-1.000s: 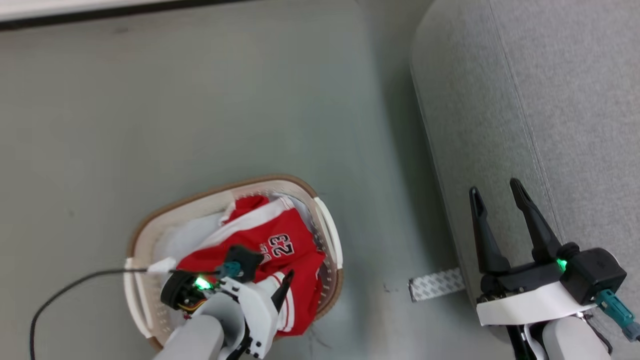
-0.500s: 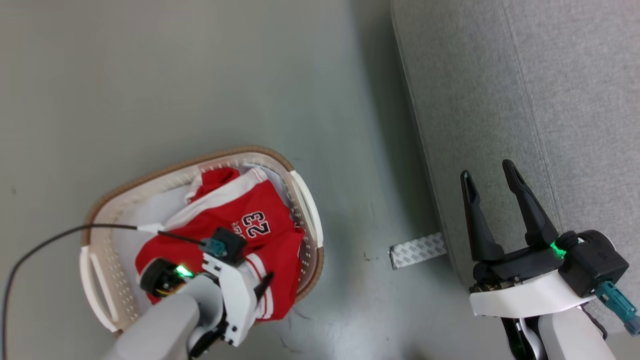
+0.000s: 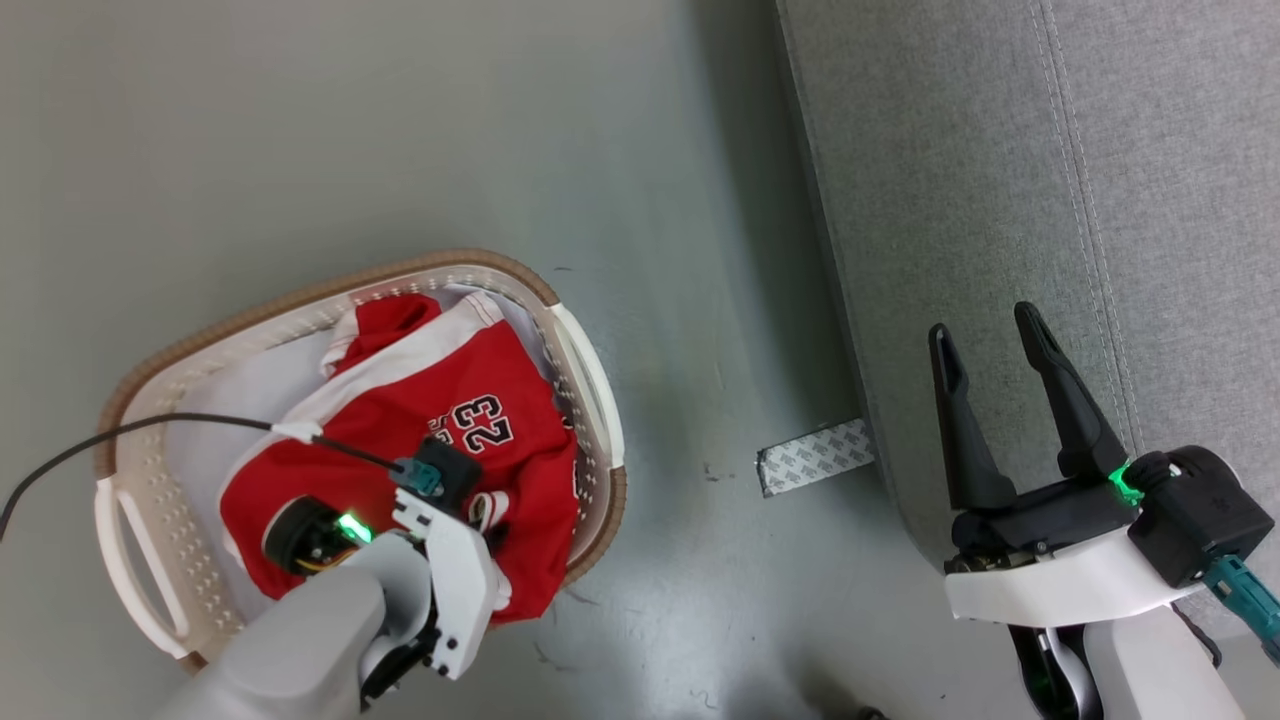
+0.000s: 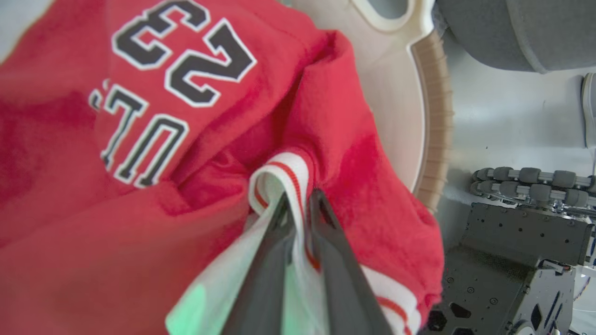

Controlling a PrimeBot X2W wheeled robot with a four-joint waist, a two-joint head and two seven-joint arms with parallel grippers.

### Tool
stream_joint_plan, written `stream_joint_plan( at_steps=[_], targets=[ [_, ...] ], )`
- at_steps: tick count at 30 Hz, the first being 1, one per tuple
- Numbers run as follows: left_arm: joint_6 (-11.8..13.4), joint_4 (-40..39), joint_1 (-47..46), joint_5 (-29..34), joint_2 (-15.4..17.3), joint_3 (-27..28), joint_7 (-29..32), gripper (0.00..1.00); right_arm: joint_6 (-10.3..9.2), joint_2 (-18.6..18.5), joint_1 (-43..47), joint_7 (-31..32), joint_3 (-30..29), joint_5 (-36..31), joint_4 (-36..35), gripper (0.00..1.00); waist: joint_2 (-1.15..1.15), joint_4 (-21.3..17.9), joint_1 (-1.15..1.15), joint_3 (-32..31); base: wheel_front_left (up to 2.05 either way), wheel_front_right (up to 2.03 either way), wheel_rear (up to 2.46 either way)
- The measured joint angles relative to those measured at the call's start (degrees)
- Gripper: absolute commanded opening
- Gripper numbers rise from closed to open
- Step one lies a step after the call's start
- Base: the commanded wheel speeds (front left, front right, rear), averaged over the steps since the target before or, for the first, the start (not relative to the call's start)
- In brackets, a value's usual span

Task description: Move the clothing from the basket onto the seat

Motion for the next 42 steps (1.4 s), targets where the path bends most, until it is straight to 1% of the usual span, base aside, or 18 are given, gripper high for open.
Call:
stream_joint_plan(
  at_steps=[3,7,11,14,19,24,26,35,42],
  targets=[
    [0.0,0.89,-0.15,-1.2,-0.27,-1.44,-1.58,0.0,0.0,0.01,-0.4,0.0,-0.21,-0.01,0.02,1.0,0.0,0.52,0.0,-0.65,0.0,0.0,0.0],
    [0.0,1.76,-0.05,-3.94,-1.13,-1.4,-5.33,0.0,0.0,0.02,-0.42,0.0,-0.67,-0.1,0.64,1.0,0.0,1.52,0.0,-2.81,0.0,0.0,0.0],
    [0.0,2.09,1.81,-6.17,-2.33,-0.53,-9.27,0.0,0.0,0.03,0.53,0.0,-1.71,-0.27,1.92,1.0,0.0,2.99,0.0,-6.61,0.0,0.0,0.0],
    [0.0,1.45,4.26,-7.68,-2.46,-0.52,-11.44,0.0,0.0,0.05,2.23,0.0,-2.46,-0.55,3.1,1.0,0.0,4.35,-0.01,-10.29,0.0,0.0,0.0],
    [0.01,-2.37,8.26,-9.37,-1.85,-0.36,-12.58,0.0,0.0,0.07,5.97,0.0,-3.82,-1.75,4.94,1.0,0.0,7.09,-0.01,-17.46,0.0,0.0,0.0],
    [1.12,-10.29,11.21,-10.76,0.46,-0.7,-10.26,0.0,0.0,0.07,9.05,0.0,-4.64,-2.72,6.34,1.0,0.0,10.26,-0.02,-24.92,0.0,0.0,0.0],
    [2.27,-14.67,12.09,-11.14,1.72,-0.74,-9.28,0.0,0.0,0.05,10.06,0.0,-4.91,-2.96,6.69,1.0,0.0,11.52,-0.03,-27.69,0.0,0.0,0.0],
    [10.25,-35.56,13.08,-11.04,7.81,1.09,-5.33,0.0,0.0,0.04,13.26,0.0,-4.98,-3.59,7.46,1.0,0.0,16.75,-0.03,-37.89,0.0,0.0,0.0],
    [14.99,-47.53,12.95,-10.85,11.98,3.07,-2.66,0.0,0.0,0.03,14.31,0.0,-3.3,-3.58,7.55,1.0,0.0,18.23,-0.03,-43.2,0.0,0.0,0.0]
  ],
)
